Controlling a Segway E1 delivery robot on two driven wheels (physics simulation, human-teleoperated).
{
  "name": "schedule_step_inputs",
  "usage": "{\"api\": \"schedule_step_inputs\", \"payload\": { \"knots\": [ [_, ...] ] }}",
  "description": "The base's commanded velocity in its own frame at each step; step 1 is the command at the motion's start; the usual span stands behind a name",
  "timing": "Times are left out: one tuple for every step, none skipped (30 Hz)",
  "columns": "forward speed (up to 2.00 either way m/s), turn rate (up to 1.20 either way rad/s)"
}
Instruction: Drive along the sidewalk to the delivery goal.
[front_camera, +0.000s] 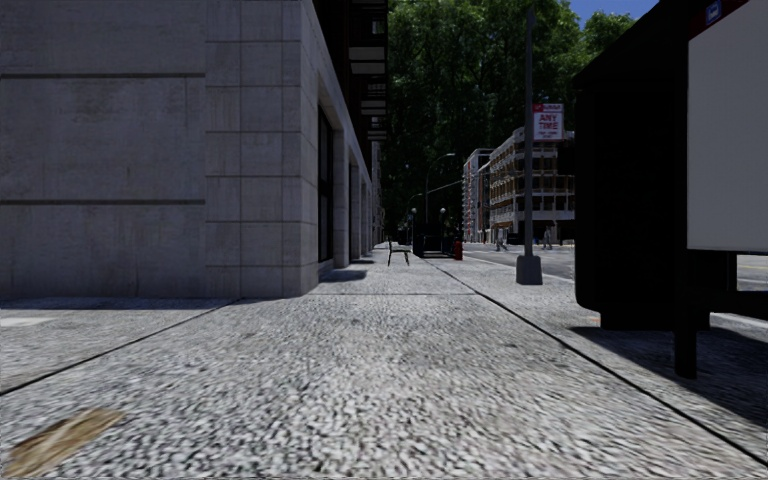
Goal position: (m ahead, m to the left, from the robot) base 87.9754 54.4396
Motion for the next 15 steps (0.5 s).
{"api": "schedule_step_inputs", "payload": {
  "knots": [
    [2.00, 0.09],
    [2.00, 0.13],
    [2.00, 0.14],
    [2.00, 0.14],
    [2.00, 0.16],
    [2.00, 0.17],
    [2.00, 0.17],
    [2.00, 0.18],
    [2.00, 0.18],
    [2.00, 0.20],
    [2.00, 0.20],
    [2.00, 0.20],
    [2.00, 0.21],
    [2.00, 0.22],
    [2.00, 0.22]
  ]
}}
